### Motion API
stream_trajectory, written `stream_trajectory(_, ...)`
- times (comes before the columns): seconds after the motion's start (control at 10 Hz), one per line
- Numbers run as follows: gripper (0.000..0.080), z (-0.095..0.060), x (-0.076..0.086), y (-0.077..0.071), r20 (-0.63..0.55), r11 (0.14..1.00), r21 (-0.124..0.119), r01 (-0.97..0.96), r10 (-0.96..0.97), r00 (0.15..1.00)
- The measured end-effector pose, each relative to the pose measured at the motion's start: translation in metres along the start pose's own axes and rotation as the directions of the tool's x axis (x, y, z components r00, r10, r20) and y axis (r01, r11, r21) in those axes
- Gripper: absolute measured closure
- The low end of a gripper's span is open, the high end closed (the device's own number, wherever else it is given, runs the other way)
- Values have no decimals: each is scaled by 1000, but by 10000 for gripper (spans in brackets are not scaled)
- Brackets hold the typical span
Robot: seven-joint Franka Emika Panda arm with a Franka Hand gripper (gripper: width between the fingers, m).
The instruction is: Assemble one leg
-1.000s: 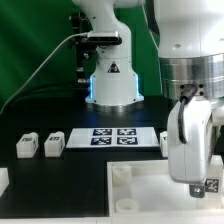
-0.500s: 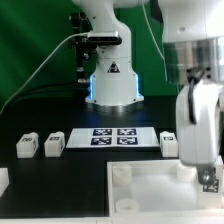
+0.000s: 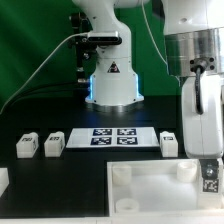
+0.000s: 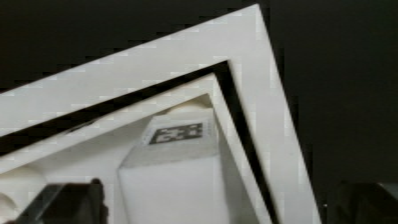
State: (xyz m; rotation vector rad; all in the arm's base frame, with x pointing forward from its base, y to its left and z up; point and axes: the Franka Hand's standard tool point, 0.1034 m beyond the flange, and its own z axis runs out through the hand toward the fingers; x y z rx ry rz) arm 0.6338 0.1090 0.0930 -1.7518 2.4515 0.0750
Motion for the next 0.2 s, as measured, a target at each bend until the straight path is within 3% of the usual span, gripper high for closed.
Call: stream_trajectory(0.2,150,1,0,0,-1,1000,-1,0,0,1000)
